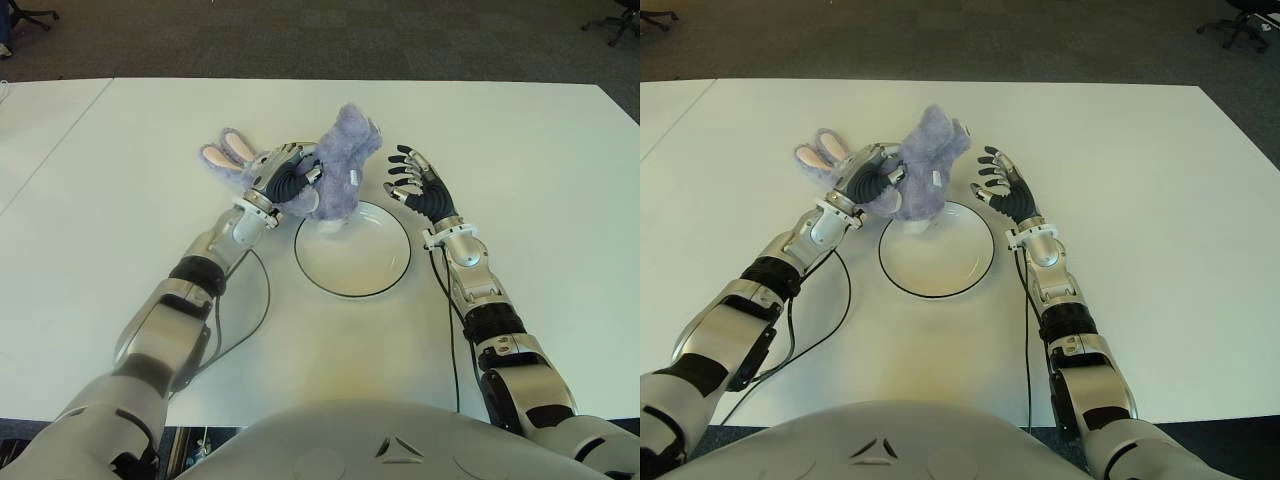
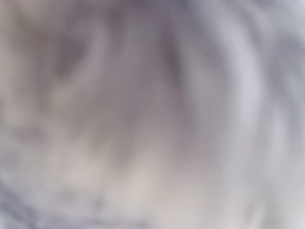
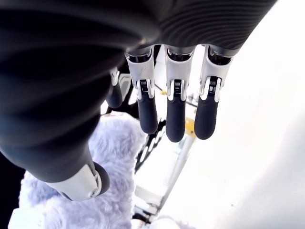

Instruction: Put the doll into the plate.

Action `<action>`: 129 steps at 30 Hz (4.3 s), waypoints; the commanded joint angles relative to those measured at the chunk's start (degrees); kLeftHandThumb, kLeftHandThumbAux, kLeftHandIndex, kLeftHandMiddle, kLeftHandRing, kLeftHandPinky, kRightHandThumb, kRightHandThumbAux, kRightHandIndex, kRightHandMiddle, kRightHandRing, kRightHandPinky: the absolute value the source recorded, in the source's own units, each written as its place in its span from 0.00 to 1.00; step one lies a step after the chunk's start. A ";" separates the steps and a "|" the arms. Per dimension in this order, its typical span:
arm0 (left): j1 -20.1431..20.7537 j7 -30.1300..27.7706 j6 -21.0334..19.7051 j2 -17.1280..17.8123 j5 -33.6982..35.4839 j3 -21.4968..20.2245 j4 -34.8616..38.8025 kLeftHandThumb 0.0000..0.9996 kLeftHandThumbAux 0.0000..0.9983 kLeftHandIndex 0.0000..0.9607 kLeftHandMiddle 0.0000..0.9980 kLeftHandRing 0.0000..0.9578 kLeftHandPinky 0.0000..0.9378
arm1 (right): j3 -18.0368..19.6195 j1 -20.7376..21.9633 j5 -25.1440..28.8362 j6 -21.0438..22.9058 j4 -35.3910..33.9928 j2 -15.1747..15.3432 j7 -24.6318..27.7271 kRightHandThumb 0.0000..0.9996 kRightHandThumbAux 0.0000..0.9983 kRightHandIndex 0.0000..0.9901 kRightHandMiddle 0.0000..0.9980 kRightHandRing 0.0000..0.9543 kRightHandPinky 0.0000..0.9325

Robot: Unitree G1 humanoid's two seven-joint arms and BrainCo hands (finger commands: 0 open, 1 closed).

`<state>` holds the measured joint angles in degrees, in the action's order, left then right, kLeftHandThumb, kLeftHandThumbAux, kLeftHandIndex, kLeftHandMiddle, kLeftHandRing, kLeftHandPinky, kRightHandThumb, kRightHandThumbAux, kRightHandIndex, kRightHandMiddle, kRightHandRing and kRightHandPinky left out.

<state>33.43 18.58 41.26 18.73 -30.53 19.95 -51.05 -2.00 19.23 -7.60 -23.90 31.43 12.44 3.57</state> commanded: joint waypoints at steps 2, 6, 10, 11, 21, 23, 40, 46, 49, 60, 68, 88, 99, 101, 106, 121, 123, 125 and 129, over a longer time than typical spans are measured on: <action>-2.76 1.27 -2.91 1.24 -2.67 0.86 -1.84 0.72 0.69 0.46 0.83 0.87 0.89 | 1.40 0.73 1.31 2.51 -0.28 0.12 0.26 0.45 0.79 0.08 0.19 0.25 0.30; -2.91 3.43 -2.84 1.28 -3.52 0.90 -1.42 0.72 0.69 0.46 0.83 0.87 0.89 | 2.09 0.94 1.61 3.21 -0.17 0.30 0.13 0.45 0.80 0.08 0.19 0.25 0.31; -3.61 7.15 -2.22 2.07 -5.34 0.88 1.17 0.72 0.69 0.46 0.83 0.88 0.90 | 2.94 0.88 2.19 2.38 -0.80 0.62 0.26 0.44 0.79 0.09 0.18 0.25 0.32; -3.93 8.31 -2.02 2.42 -5.99 0.83 2.39 0.72 0.69 0.46 0.84 0.89 0.91 | 3.24 0.83 2.41 1.94 -1.20 0.74 0.38 0.44 0.79 0.09 0.18 0.25 0.32; -10.13 14.47 -0.75 5.46 -11.06 -1.80 21.42 0.72 0.69 0.46 0.84 0.90 0.92 | 2.81 -3.24 -4.02 -11.61 -9.75 0.67 -5.89 0.68 0.73 0.39 0.40 0.47 0.51; -10.48 14.93 -0.70 5.53 -11.59 -1.95 22.80 0.72 0.69 0.46 0.85 0.90 0.92 | 2.64 -2.95 -5.67 -13.67 -8.84 0.67 -7.61 0.69 0.73 0.40 0.42 0.49 0.52; -9.26 12.21 -1.52 5.72 -12.85 -2.13 29.30 0.72 0.70 0.46 0.87 0.89 0.91 | 0.38 -3.48 -8.04 -18.26 -6.26 -0.20 -9.86 0.83 0.70 0.36 0.52 0.60 0.64; -7.99 11.42 0.19 5.19 -11.72 -2.00 28.14 0.72 0.70 0.46 0.85 0.90 0.92 | -0.01 -4.08 -9.10 -17.61 -6.98 -0.71 -10.93 0.83 0.69 0.37 0.52 0.60 0.65; -7.43 10.56 1.36 4.83 -10.65 -1.90 27.43 0.72 0.70 0.46 0.85 0.90 0.92 | -0.18 -4.25 -9.56 -17.24 -7.07 -0.88 -11.28 0.83 0.69 0.37 0.52 0.60 0.65; -6.41 8.58 3.07 3.60 -9.72 -1.58 26.44 0.72 0.70 0.46 0.85 0.89 0.90 | -0.62 -4.78 -9.77 -16.45 -7.05 -1.10 -11.48 0.83 0.69 0.36 0.52 0.59 0.63; -5.77 6.06 3.30 2.25 -8.54 -1.09 26.39 0.72 0.69 0.46 0.84 0.88 0.91 | -1.09 -5.10 -11.35 -16.15 -7.08 -1.31 -12.97 0.83 0.69 0.37 0.52 0.59 0.65; -7.19 -0.59 2.70 -1.30 -5.78 -0.51 28.66 0.72 0.69 0.46 0.84 0.88 0.91 | -2.04 -5.32 -10.86 -13.20 -7.31 -1.54 -13.21 0.83 0.69 0.37 0.51 0.57 0.61; -10.25 -2.85 -0.01 -2.60 -6.09 -0.34 32.42 0.73 0.69 0.46 0.85 0.88 0.90 | -2.62 -6.86 -6.30 -0.64 -13.34 -2.92 -6.06 0.71 0.72 0.40 0.30 0.34 0.34; -11.32 -3.77 -0.97 -2.66 -5.92 -0.29 33.92 0.73 0.69 0.46 0.86 0.89 0.90 | -2.67 -7.47 -4.94 3.51 -15.92 -2.86 -3.59 0.68 0.73 0.40 0.26 0.33 0.33; -16.18 -7.35 -3.09 -2.82 -3.96 0.31 38.24 0.72 0.70 0.46 0.86 0.89 0.91 | -1.22 -7.90 0.32 13.44 -19.23 -2.51 2.03 0.67 0.74 0.40 0.17 0.25 0.28; -25.11 -13.81 -5.27 -3.29 0.39 0.85 46.40 0.74 0.69 0.46 0.85 0.88 0.91 | 0.50 -8.15 4.37 23.88 -22.36 -4.07 3.19 0.18 0.80 0.08 0.14 0.20 0.26; -26.75 -14.99 -5.71 -2.91 1.78 0.65 48.14 0.74 0.69 0.46 0.84 0.87 0.90 | 0.56 -8.11 4.21 24.28 -22.45 -4.20 2.96 0.17 0.81 0.08 0.14 0.20 0.26; -27.73 -15.81 -6.01 -2.76 2.83 0.47 49.12 0.74 0.69 0.46 0.83 0.87 0.90 | 0.66 -8.05 4.16 24.46 -22.42 -4.27 2.91 0.16 0.81 0.08 0.14 0.20 0.27; -29.45 -17.29 -7.15 -2.98 5.06 0.03 50.63 0.74 0.69 0.46 0.82 0.86 0.90 | 0.99 -8.02 4.38 24.87 -22.52 -4.35 2.93 0.14 0.81 0.07 0.14 0.21 0.28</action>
<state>5.97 3.33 35.68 15.36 -26.81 20.39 -1.34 -1.38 11.50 -3.85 -0.50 9.02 8.41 6.67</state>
